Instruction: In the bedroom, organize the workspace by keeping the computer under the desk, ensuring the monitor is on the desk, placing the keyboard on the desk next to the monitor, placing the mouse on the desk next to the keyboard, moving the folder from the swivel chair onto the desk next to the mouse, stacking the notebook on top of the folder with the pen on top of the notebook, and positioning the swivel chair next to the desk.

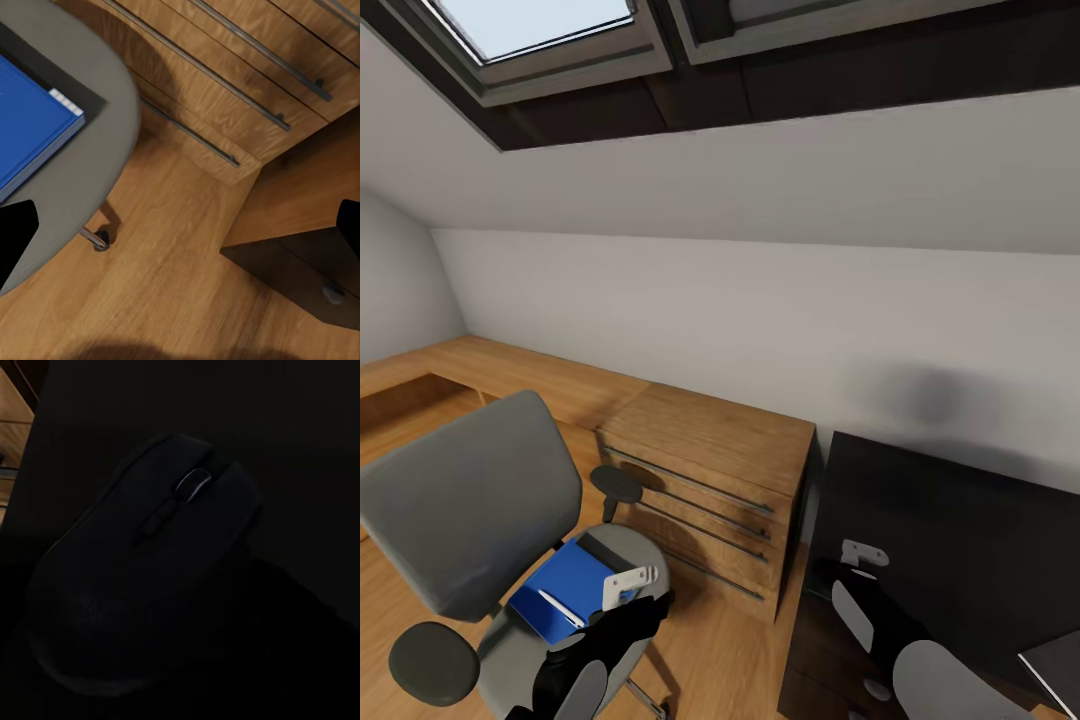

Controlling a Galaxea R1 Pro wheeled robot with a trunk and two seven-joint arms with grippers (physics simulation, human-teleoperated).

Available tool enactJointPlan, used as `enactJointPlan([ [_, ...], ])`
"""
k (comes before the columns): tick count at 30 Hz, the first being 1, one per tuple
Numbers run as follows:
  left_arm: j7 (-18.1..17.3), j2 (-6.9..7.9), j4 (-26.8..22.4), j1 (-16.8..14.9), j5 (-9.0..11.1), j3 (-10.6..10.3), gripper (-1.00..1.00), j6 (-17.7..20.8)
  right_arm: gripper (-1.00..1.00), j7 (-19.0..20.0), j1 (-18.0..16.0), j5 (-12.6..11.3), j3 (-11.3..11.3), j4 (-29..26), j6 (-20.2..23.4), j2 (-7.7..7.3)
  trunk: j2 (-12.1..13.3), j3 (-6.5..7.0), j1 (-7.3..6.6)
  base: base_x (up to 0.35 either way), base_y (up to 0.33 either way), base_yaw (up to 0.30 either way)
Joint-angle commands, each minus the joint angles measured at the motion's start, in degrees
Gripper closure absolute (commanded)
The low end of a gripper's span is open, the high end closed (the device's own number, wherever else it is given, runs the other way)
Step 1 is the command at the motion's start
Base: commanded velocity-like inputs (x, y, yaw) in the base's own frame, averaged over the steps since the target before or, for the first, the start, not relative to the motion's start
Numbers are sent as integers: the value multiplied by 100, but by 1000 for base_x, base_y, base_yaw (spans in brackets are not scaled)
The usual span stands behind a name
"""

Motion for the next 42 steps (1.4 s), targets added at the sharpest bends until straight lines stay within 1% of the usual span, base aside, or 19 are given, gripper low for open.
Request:
enactJointPlan([
  [1,62,6,-6,-6,58,-14,-100,4,100,-49,-2,-67,48,-10,22,-5,-5,-7,1,0,0,0],
  [9,66,6,5,-6,63,-14,-100,5,100,-48,-2,-67,41,-18,12,-5,-5,-7,1,0,0,0],
  [22,69,6,16,-6,50,-7,-100,5,100,-48,-2,-67,33,-47,-8,-26,517,226,-285,-1,0,0],
  [23,70,6,17,-6,49,-6,-100,5,100,-48,-2,-67,32,-53,-12,-38,557,244,-307,-91,0,0],
  [24,69,6,18,-6,49,-6,-100,5,100,-42,-2,-71,29,-154,-37,-104,597,262,-329,-256,0,0],
  [25,68,6,18,-6,48,-5,-100,5,100,-45,-2,-73,10,-242,-39,-129,637,280,-351,-285,0,0],
  [26,67,6,18,-6,48,-5,-100,5,100,-47,-2,-75,-91,-441,-26,-160,677,298,-373,-317,0,0],
  [28,66,6,18,-6,48,-5,-100,5,100,-48,-2,-75,-191,-544,-10,-172,757,334,-417,-328,0,0],
  [29,66,6,18,-6,48,-5,-100,5,100,-50,-2,-70,-283,-656,64,-192,797,352,-439,-337,0,0],
  [32,66,6,18,-6,48,-5,-100,5,100,-54,5,-68,-321,-839,172,-227,918,406,-505,-340,0,0],
  [35,66,4,18,-6,47,-12,-100,5,100,-50,29,-73,-357,-1386,409,-306,1038,459,-570,-342,0,0],
  [38,67,0,18,-6,39,-23,-100,5,100,-54,42,-76,-425,-1692,640,-331,1158,513,-636,-343,0,0],
  [40,70,-3,18,-6,32,-27,-100,5,100,-56,46,-110,-587,-1841,836,-339,1239,549,-680,-343,-35,0],
  [41,72,-5,18,-6,19,-33,-100,5,100,-57,49,-194,-853,-2071,1179,-343,1279,567,-702,-332,-141,0],
  [42,109,-9,18,-6,15,-38,-100,5,100,-57,62,-218,-942,-2276,1334,-346,1319,585,-724,-318,-179,0],
])
